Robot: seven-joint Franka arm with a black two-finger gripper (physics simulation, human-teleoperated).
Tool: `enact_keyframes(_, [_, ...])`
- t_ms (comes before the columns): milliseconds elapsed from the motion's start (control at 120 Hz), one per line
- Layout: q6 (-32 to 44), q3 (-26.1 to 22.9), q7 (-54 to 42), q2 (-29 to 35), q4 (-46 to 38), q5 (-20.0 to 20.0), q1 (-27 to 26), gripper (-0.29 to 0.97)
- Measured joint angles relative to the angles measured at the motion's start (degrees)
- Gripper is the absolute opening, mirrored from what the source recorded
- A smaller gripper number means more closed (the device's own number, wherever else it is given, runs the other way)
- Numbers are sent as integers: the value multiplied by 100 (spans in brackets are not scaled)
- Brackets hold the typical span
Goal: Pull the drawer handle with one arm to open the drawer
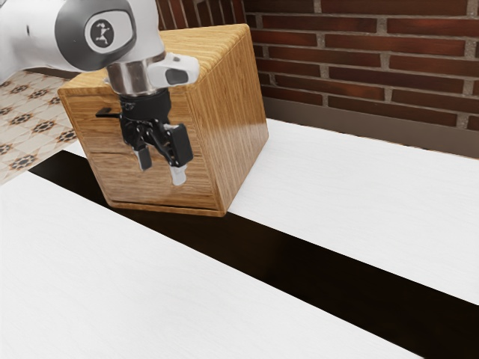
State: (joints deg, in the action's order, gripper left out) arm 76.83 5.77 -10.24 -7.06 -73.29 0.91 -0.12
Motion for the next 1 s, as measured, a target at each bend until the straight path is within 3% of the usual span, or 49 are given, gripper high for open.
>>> enact_keyframes(308, [882, 66, -430, 61, 285, -41, 6, 68])
enact_keyframes(408, [663, 26, -598, 871, 965, -87, 1, 68])
enact_keyframes(508, [377, -667, -1392, 871, 895, -220, 653, 68])
enact_keyframes(608, [-73, -836, -2127, 738, 767, -308, 499, 68])
enact_keyframes(650, [-253, -840, -2400, 911, 403, -328, 367, 68])
enact_keyframes(692, [-244, -838, -2657, 1483, -316, -320, 221, 68])
enact_keyframes(808, [412, -827, -3307, 2827, -2027, -162, 7, 68])
enact_keyframes(1000, [955, -150, -4286, 3095, -2429, 255, -13, 68])
